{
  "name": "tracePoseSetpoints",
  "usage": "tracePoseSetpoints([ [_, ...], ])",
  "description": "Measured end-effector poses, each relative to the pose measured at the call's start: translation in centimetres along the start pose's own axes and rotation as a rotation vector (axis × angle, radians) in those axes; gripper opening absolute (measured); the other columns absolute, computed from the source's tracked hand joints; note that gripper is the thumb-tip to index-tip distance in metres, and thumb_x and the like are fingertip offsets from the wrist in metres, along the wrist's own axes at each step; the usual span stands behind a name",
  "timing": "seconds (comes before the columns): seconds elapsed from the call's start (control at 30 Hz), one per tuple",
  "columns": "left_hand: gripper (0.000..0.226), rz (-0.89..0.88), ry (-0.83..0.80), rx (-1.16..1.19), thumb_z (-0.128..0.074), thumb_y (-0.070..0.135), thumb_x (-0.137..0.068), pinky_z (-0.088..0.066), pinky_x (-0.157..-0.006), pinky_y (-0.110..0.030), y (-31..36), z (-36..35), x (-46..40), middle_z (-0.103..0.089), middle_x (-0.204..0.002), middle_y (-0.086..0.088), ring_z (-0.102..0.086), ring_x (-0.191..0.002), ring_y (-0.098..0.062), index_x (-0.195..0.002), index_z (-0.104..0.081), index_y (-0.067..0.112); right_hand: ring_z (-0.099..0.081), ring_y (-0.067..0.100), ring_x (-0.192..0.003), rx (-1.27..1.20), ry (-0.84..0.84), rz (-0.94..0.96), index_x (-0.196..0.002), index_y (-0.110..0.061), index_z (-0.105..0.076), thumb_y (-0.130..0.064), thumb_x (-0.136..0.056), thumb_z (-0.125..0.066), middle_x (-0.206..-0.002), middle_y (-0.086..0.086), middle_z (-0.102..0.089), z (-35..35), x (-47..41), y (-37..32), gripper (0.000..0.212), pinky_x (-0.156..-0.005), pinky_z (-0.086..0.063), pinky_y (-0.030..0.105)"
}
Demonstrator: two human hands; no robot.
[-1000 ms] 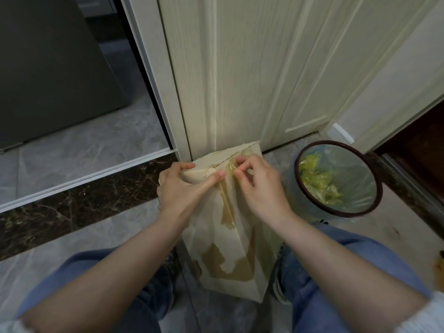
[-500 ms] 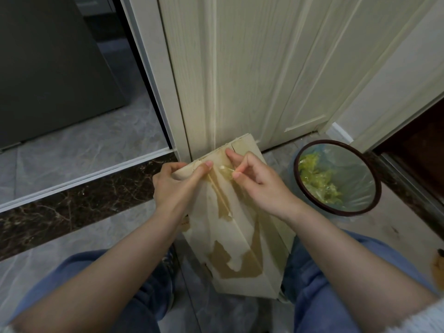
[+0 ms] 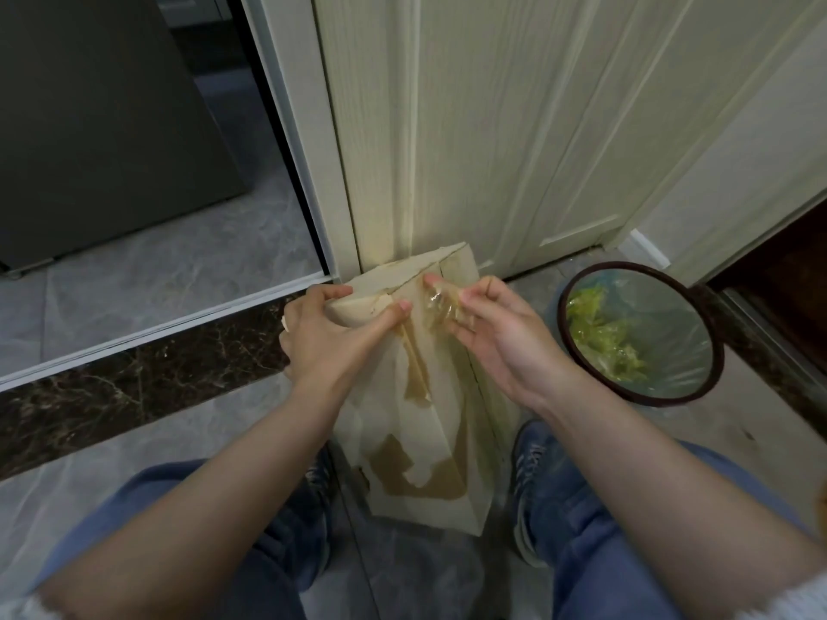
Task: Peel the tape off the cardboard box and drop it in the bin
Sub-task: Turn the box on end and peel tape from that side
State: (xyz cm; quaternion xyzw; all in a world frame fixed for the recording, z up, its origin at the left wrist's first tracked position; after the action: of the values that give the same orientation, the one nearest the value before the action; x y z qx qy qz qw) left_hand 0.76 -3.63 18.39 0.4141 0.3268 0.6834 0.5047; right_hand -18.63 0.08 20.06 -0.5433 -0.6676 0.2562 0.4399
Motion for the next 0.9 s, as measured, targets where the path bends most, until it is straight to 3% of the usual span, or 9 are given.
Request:
tracePoseSetpoints([
  [0.2, 0.081, -0.04, -0.006, -0.017, -0.076, 0.086, -0.038, -0.044, -0.109, -0.051, 0.2, -0.1, 0.1, -0.044, -0.131, 0.011, -0.044, -0.132, -0.023, -0.106, -0.058, 0.046, -0.068, 0.025, -0.112, 0.189, 0.159, 0.03, -0.091, -0.01, -0.068, -0.011, -0.096, -0.062, -0.114, 0.014, -0.071, 2.0, -0.1, -0.6, 0.008, -0.104, -0.051, 0.045],
  [0.37, 0.083, -0.092, -0.009, -0.035, -0.074, 0.089, -0.035, -0.041, -0.111, -0.054, 0.8, -0.5, 0.4, -0.045, -0.132, 0.012, -0.043, -0.133, -0.021, -0.104, -0.06, 0.046, -0.07, 0.031, -0.1, 0.461, 0.275, 0.115, -0.088, -0.019, -0.075, -0.02, -0.088, -0.075, -0.098, 0.006, -0.074, 2.8, 0.1, -1.1, 0.001, -0.095, -0.056, 0.052],
  [0.63, 0.073, -0.056, -0.035, 0.028, -0.077, 0.085, -0.039, -0.046, -0.108, -0.048, 0.4, -0.6, 0.0, -0.047, -0.13, 0.01, -0.047, -0.128, -0.02, -0.098, -0.059, 0.048, -0.074, 0.019, -0.087, 0.556, 0.377, 0.08, -0.095, -0.021, -0.069, -0.022, -0.08, -0.082, -0.088, 0.005, -0.076, 3.6, 0.5, -0.8, 0.019, -0.094, -0.057, 0.044],
  [0.77, 0.073, -0.037, -0.044, 0.05, -0.077, 0.084, -0.039, -0.05, -0.105, -0.046, -0.1, -0.7, -0.4, -0.051, -0.13, 0.008, -0.051, -0.124, -0.02, -0.099, -0.06, 0.045, -0.072, 0.022, -0.087, 0.284, 0.39, 0.046, -0.109, -0.018, -0.048, -0.002, -0.079, -0.081, -0.114, 0.011, -0.062, 3.6, 0.2, -0.5, 0.047, -0.088, -0.06, 0.043],
  [0.9, 0.08, -0.03, -0.046, 0.05, -0.077, 0.086, -0.036, -0.052, -0.102, -0.046, -0.6, -0.6, -0.8, -0.053, -0.128, 0.007, -0.053, -0.121, -0.019, -0.102, -0.061, 0.043, -0.067, 0.02, -0.079, 0.074, 0.261, -0.043, -0.101, -0.004, -0.062, 0.004, -0.087, -0.069, -0.097, 0.012, -0.063, 2.2, 0.1, 0.1, 0.018, -0.078, -0.06, 0.028],
])
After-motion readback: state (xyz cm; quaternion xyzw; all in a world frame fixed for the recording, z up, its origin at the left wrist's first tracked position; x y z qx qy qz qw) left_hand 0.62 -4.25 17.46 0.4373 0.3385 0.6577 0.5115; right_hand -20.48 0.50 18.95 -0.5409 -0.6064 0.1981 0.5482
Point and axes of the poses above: each hand's wrist, its own x-axis away from the middle knuckle, its own z-axis out of the back of the hand, y = z × x, the point moved 8 cm from there along -x, towards the middle knuckle
